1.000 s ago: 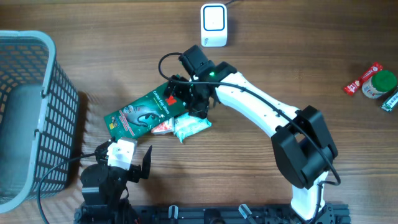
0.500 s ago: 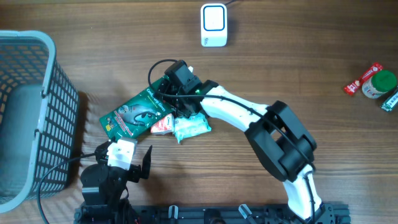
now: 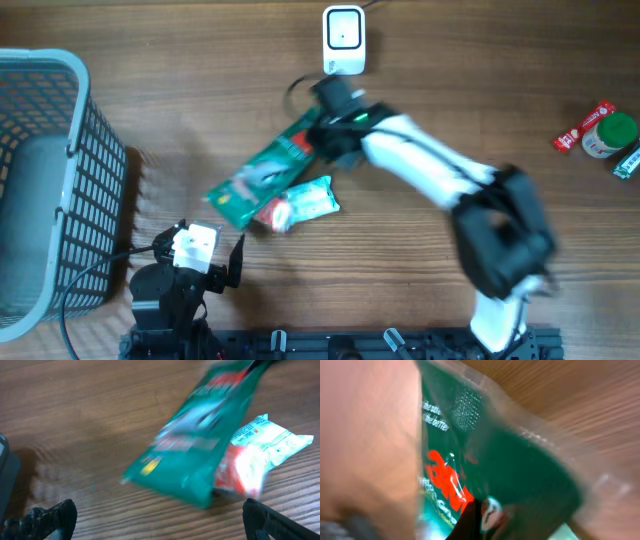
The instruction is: Scan the item barcode
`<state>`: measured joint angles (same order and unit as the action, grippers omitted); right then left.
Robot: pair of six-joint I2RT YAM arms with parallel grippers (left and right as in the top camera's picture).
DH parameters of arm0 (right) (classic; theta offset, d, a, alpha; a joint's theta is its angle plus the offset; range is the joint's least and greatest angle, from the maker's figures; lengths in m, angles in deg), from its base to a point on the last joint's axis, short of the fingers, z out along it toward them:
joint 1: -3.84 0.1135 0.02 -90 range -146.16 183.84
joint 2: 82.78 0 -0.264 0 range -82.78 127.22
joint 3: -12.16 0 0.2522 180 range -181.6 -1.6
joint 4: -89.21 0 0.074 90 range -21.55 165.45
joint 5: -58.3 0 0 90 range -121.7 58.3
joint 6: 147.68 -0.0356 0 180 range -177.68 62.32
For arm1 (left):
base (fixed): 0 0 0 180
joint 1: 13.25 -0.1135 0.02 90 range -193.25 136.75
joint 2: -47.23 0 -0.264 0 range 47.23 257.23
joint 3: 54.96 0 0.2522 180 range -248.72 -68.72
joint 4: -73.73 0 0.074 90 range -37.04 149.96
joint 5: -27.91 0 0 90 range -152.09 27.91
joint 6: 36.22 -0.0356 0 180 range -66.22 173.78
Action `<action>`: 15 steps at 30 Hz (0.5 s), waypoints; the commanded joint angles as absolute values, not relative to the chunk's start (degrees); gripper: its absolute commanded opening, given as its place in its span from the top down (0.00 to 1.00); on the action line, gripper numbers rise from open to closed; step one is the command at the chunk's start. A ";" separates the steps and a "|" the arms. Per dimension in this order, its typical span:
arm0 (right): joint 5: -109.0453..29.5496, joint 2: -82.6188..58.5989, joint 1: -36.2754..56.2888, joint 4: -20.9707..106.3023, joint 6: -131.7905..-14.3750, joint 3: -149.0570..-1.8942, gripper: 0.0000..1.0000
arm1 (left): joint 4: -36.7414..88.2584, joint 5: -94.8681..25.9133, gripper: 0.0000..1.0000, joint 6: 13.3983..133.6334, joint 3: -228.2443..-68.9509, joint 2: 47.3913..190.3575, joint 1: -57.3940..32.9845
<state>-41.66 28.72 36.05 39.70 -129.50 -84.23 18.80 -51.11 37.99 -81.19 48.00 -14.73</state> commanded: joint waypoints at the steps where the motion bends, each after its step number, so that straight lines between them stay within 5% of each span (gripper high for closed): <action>1: -40.92 14.88 30.87 29.98 -139.55 -84.80 0.96 | 18.95 -51.24 0.00 37.51 -81.04 47.61 -14.99; 3: -45.77 4.02 27.61 12.95 -157.25 -84.80 0.96 | 18.93 -51.24 0.00 37.51 -81.04 47.61 -14.99; 6: -48.72 -0.59 27.02 0.65 -164.75 -84.78 0.96 | 18.95 -51.24 0.00 37.51 -81.04 47.61 -14.99; 15: -49.05 -0.50 26.93 -12.93 -168.90 -84.73 0.96 | 18.95 -51.24 0.00 37.51 -81.04 47.61 -14.99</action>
<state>-48.24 -0.59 26.93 -12.03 -162.06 -84.64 18.82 -51.13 37.99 -81.19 48.03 -14.73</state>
